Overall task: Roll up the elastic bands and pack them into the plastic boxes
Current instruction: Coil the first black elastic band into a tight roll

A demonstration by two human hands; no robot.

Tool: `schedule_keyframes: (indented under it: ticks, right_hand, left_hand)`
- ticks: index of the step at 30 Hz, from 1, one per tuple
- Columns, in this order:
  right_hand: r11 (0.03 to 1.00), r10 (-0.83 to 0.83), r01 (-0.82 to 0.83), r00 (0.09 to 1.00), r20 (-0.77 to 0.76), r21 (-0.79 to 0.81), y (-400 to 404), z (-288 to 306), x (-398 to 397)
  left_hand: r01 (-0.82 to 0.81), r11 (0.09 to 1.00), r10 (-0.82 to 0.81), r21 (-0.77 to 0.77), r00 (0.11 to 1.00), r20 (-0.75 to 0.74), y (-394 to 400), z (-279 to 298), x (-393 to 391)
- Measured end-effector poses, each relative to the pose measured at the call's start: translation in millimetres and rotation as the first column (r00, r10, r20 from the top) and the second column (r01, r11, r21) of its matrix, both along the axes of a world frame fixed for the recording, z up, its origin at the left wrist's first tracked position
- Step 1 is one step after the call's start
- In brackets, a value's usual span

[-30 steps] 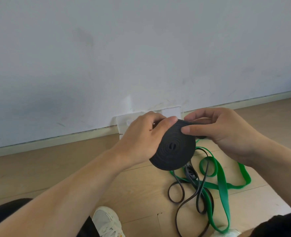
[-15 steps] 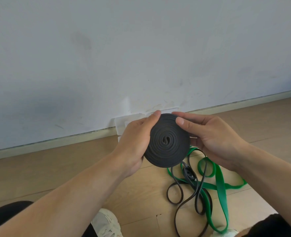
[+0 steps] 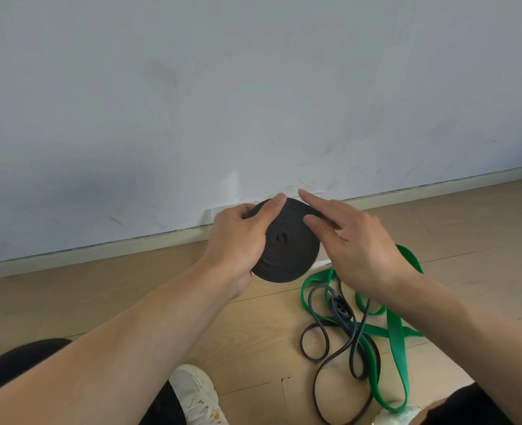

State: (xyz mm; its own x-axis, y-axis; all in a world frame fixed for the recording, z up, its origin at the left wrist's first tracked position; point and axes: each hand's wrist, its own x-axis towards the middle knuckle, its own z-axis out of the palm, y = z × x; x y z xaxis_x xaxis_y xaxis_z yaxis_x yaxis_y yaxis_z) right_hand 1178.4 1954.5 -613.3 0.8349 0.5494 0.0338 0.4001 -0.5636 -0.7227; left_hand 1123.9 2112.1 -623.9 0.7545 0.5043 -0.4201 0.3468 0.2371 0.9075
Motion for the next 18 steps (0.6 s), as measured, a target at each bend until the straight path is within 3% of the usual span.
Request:
schedule_keyframes:
  ticks: [4, 10, 18]
  right_hand:
    - [0.943, 0.168, -0.183, 0.983, -0.078, -0.278, 13.5, -1.9, -13.7]
    - [0.909, 0.273, -0.203, 0.95, 0.15, -0.364, 38.2, -30.3, -1.2]
    - [0.857, 0.352, -0.275, 0.93, 0.105, -0.436, 69.4, -65.3, 13.5]
  left_hand:
    - [-0.049, 0.999, 0.05, 0.023, 0.997, -0.059, 10.4, -9.0, 1.6]
    - [-0.099, 0.995, 0.102, 0.028, 0.986, -0.134, 19.2, -30.1, 7.0]
    - [-0.17, 0.983, 0.179, 0.064, 0.971, -0.159, 34.5, -68.0, 14.8]
